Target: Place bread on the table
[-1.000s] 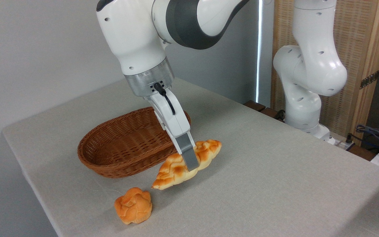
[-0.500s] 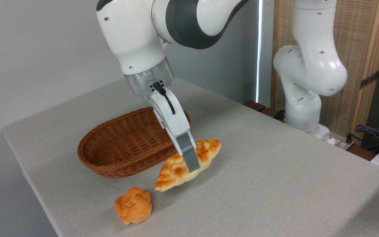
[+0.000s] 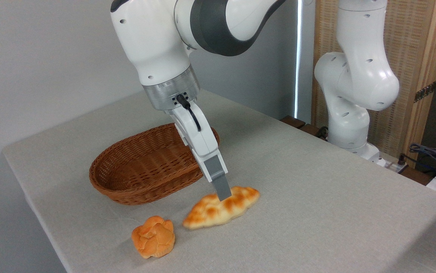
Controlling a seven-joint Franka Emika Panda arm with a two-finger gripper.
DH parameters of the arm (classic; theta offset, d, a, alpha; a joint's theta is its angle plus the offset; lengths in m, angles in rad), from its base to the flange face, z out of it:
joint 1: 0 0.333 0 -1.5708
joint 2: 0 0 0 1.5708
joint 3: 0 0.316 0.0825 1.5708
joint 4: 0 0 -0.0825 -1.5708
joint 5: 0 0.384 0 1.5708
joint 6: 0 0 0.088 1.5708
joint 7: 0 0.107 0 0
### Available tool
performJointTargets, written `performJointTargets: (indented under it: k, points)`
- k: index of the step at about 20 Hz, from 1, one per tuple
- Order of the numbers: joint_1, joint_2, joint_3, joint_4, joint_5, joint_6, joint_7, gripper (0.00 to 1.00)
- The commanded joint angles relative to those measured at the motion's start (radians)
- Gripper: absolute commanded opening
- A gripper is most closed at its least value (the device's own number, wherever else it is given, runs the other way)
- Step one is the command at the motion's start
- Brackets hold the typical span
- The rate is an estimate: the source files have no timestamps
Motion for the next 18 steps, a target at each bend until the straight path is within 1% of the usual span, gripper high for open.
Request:
performJointTargets:
  k: [1, 3, 5, 7, 8, 9, 10, 11, 12, 13, 15, 16, 17, 18]
  points:
    - [-0.005, -0.015, -0.001, 0.0, 0.008, 0.013, -0.015, 1.0]
    - [-0.005, -0.015, -0.001, 0.016, -0.006, 0.013, -0.044, 1.0]
    - [-0.005, -0.015, -0.001, 0.058, -0.036, 0.013, -0.121, 1.0]
    - [0.003, -0.016, -0.001, 0.087, -0.042, 0.013, -0.179, 1.0]
    - [0.033, -0.015, -0.013, 0.117, -0.059, 0.013, -0.208, 1.0]
    - [0.07, -0.016, -0.053, 0.151, -0.103, 0.01, -0.236, 1.0]
    - [0.122, -0.015, -0.091, 0.182, -0.145, 0.007, -0.261, 1.0]
    - [0.167, -0.015, -0.131, 0.209, -0.167, 0.007, -0.273, 1.0]
    - [0.184, -0.012, -0.154, 0.24, -0.177, 0.004, -0.275, 1.0]
    - [0.186, -0.007, -0.158, 0.269, -0.199, -0.003, -0.285, 1.0]
    - [0.187, -0.006, -0.167, 0.296, -0.254, -0.016, -0.348, 1.0]
    - [0.187, -0.006, -0.181, 0.297, -0.256, -0.019, -0.376, 1.0]
    - [0.187, -0.006, -0.202, 0.297, -0.248, -0.033, -0.38, 1.0]
    - [0.187, -0.006, -0.207, 0.297, -0.243, -0.051, -0.381, 1.0]
